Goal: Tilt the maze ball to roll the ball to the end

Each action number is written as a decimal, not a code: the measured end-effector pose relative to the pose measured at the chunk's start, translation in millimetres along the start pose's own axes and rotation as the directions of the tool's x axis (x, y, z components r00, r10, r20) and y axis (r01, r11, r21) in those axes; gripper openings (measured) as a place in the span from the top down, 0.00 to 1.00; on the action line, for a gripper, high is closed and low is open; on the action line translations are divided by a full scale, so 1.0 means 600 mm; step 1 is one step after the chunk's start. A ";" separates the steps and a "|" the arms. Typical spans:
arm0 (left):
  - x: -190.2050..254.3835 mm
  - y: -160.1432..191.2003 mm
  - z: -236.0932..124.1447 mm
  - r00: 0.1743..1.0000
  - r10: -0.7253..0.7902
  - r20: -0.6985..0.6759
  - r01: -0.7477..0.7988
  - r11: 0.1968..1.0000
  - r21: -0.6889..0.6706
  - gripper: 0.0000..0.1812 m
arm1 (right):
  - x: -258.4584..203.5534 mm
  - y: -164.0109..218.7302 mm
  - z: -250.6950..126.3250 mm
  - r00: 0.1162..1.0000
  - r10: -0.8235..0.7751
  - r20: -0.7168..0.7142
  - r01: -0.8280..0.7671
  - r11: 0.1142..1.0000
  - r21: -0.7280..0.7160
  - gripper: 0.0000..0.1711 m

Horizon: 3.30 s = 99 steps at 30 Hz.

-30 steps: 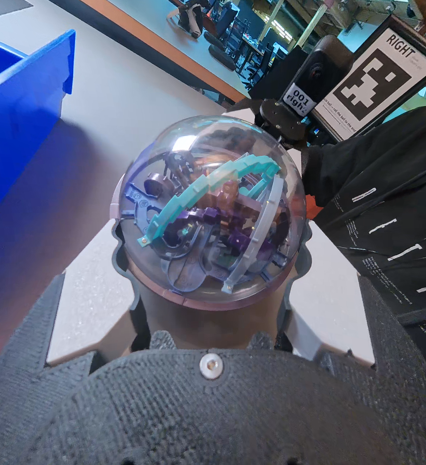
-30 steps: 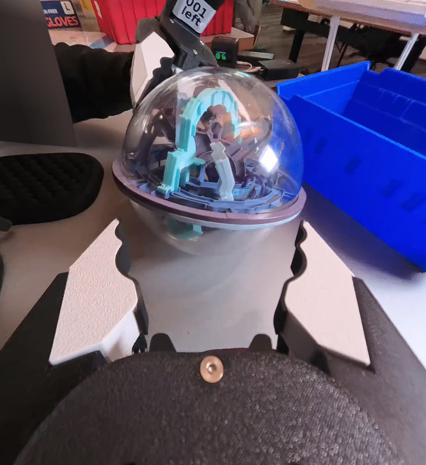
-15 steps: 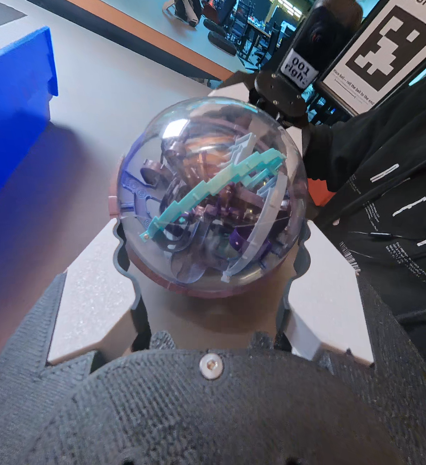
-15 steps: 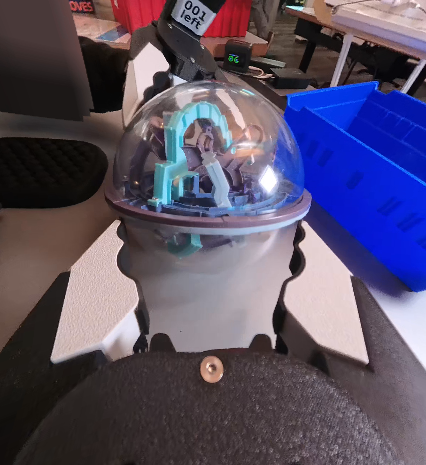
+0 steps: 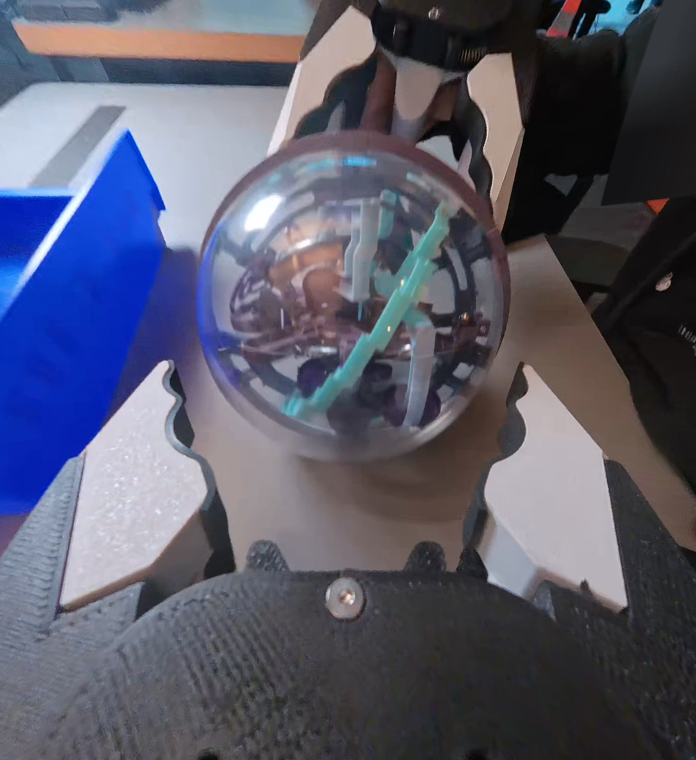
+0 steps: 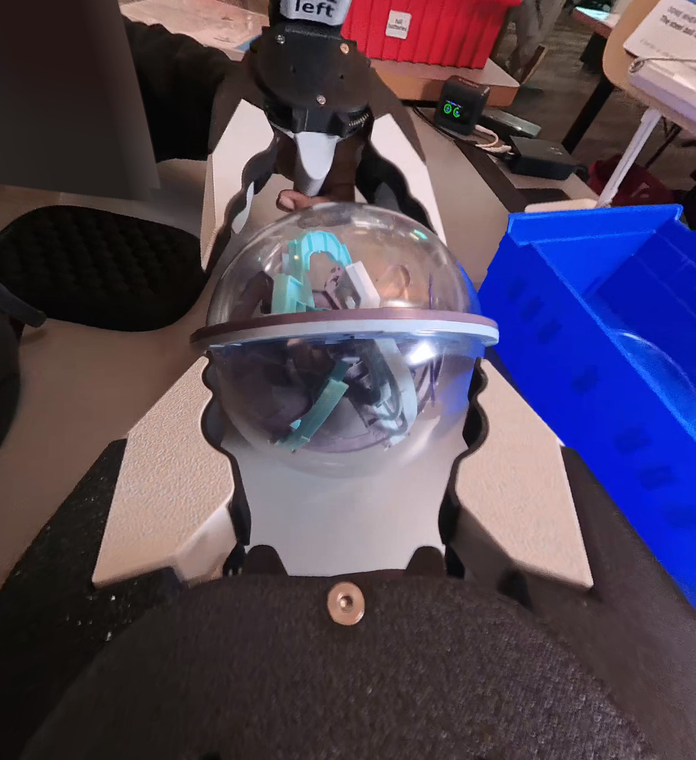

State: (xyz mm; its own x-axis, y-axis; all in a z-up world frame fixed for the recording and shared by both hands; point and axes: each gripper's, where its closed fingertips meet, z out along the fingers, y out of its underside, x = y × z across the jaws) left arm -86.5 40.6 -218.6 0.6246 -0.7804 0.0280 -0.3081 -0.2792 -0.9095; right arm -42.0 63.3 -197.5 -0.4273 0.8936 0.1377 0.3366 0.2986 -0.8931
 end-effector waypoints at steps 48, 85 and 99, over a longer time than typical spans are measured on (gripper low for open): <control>0.045 0.005 0.018 0.995 0.055 0.082 -0.068 0.982 0.176 0.29 | -0.037 0.010 -0.021 0.998 0.018 -0.066 -0.001 0.968 0.251 0.27; 0.040 0.026 -0.023 0.807 -0.503 -0.310 0.572 0.796 0.199 0.59 | -0.067 0.107 -0.055 0.990 0.119 0.076 -0.123 0.991 0.046 0.42; 0.037 0.030 -0.028 0.587 -0.689 -0.424 0.802 0.566 0.190 0.73 | -0.052 0.104 -0.086 0.880 0.406 0.248 -0.433 0.899 0.063 0.76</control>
State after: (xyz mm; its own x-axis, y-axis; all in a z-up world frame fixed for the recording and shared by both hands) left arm -90.0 9.0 -227.5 0.2746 -0.5030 0.8195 0.4626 -0.6780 -0.5712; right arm 35.3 71.6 -235.6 -0.4472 0.8241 -0.3476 0.4349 -0.1393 -0.8897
